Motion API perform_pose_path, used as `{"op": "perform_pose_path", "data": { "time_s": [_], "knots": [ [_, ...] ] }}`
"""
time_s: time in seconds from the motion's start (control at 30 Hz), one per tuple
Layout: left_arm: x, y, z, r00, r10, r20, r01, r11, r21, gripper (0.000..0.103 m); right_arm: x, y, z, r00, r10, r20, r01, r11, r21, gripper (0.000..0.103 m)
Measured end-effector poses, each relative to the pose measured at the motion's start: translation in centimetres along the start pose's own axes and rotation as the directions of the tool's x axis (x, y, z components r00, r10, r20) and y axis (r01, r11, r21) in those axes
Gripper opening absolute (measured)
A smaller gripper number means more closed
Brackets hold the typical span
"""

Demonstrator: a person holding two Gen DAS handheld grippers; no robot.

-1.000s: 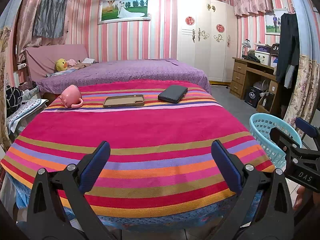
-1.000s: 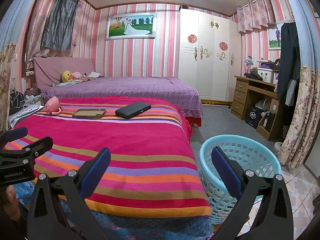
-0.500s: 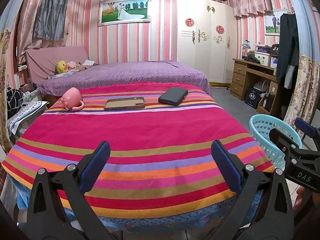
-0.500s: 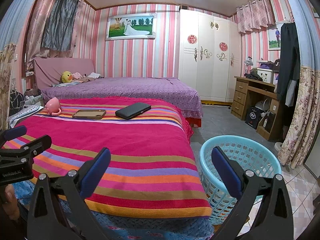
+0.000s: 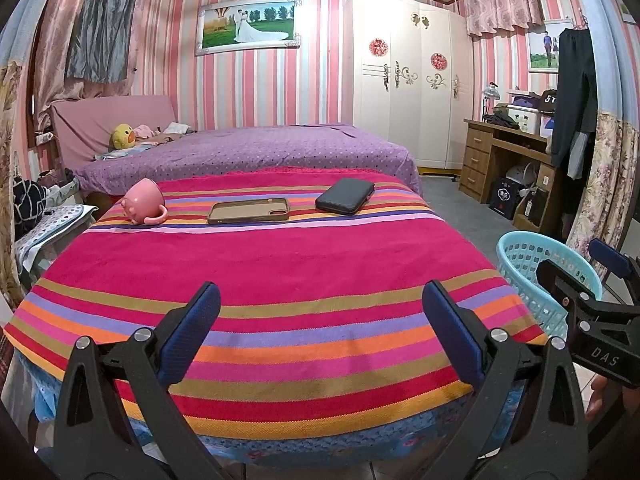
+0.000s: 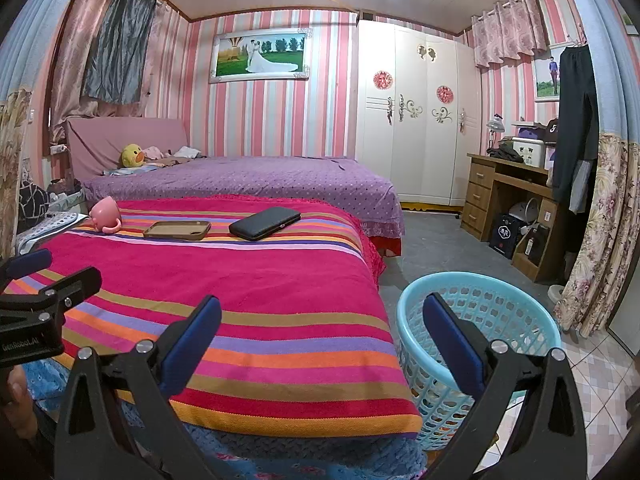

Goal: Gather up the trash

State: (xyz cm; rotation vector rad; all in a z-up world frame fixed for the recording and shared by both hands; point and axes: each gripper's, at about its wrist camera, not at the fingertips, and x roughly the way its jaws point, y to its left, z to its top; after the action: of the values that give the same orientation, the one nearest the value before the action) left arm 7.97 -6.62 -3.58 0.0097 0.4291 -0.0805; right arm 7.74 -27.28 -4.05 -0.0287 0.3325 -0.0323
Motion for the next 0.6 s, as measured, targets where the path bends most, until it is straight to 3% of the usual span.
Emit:
{"op": "perform_pose_path", "data": {
  "time_s": [0.6],
  "knots": [
    [-0.03, 0.0, -0.01, 1.0, 0.0, 0.002, 0.0, 1.0, -0.001, 0.098, 0.02, -0.11, 0.01, 1.0, 0.0, 0.001, 0.0, 1.0, 0.001, 0.098]
  ]
}}
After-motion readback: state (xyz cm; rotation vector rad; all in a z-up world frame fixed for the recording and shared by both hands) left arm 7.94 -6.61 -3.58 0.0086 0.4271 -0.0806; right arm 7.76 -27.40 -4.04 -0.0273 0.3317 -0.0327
